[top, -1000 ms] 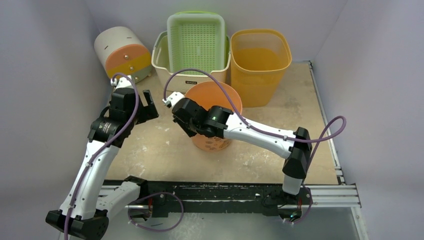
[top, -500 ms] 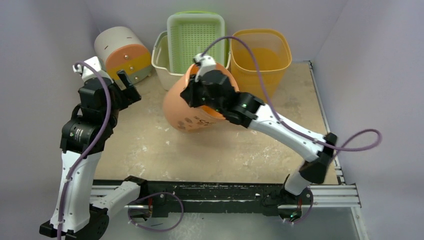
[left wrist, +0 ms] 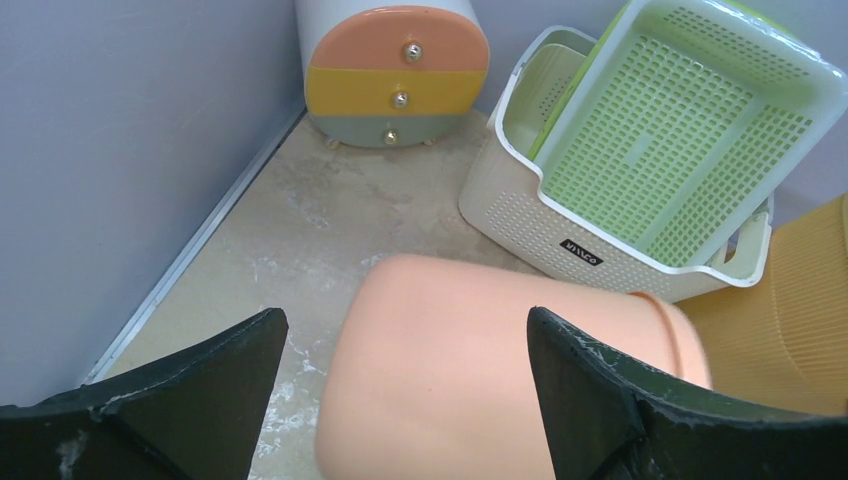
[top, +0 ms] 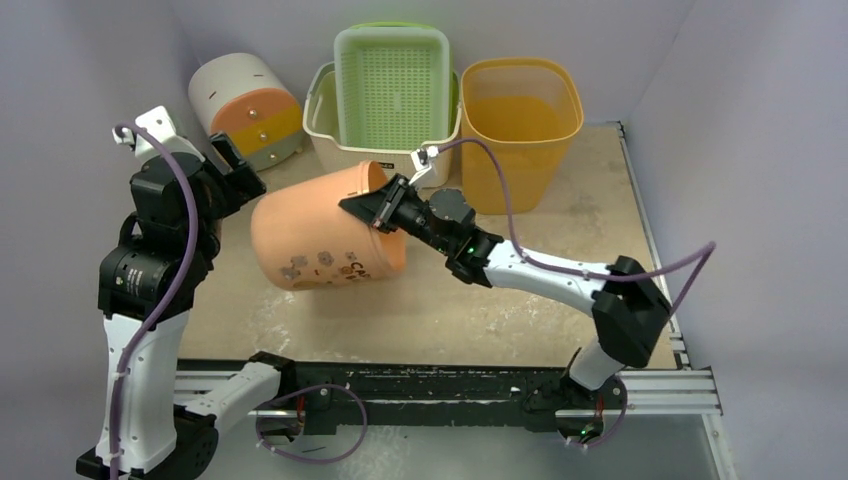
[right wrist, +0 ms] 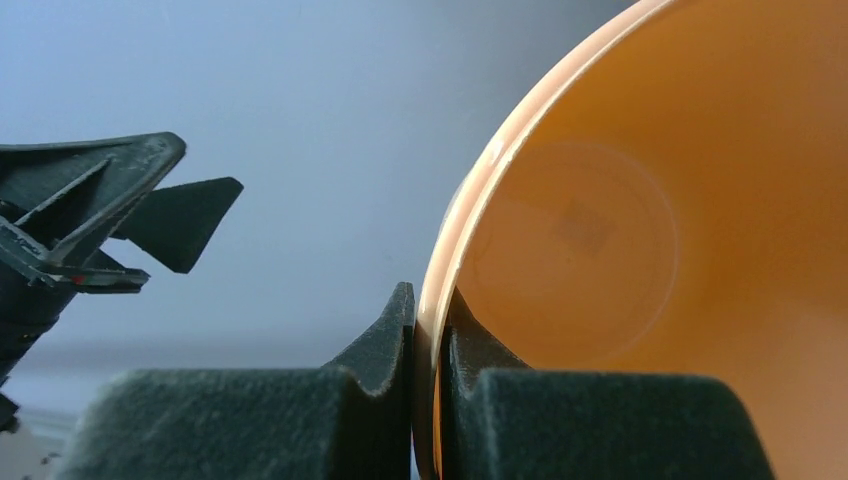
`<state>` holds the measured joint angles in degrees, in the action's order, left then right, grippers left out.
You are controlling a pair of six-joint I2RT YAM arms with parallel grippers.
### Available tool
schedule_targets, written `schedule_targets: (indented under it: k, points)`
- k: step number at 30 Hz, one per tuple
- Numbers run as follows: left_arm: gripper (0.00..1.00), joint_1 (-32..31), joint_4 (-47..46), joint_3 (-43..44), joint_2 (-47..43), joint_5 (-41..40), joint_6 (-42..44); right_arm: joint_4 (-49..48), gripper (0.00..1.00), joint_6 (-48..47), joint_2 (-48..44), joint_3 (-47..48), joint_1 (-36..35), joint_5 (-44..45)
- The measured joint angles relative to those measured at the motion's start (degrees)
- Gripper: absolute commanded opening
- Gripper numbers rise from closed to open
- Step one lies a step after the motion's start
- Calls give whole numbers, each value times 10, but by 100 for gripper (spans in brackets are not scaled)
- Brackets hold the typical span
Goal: Turn the large container upside down
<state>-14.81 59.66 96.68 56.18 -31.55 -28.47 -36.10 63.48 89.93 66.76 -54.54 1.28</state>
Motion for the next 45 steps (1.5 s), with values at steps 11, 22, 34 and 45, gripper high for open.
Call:
schedule_targets:
  k: [11,22,34,45]
  points:
    - [82,0,4,25,30,0,0,-378,0,238,210,-59,39,-72]
    - [82,0,8,21,46,1,-1,-587,20,433,310,-156,66,-38]
    - [82,0,-28,-55,52,25,-1,-586,46,453,269,-404,194,-37]
    - [82,0,-49,-103,52,48,0,-557,48,368,221,-504,228,-99]
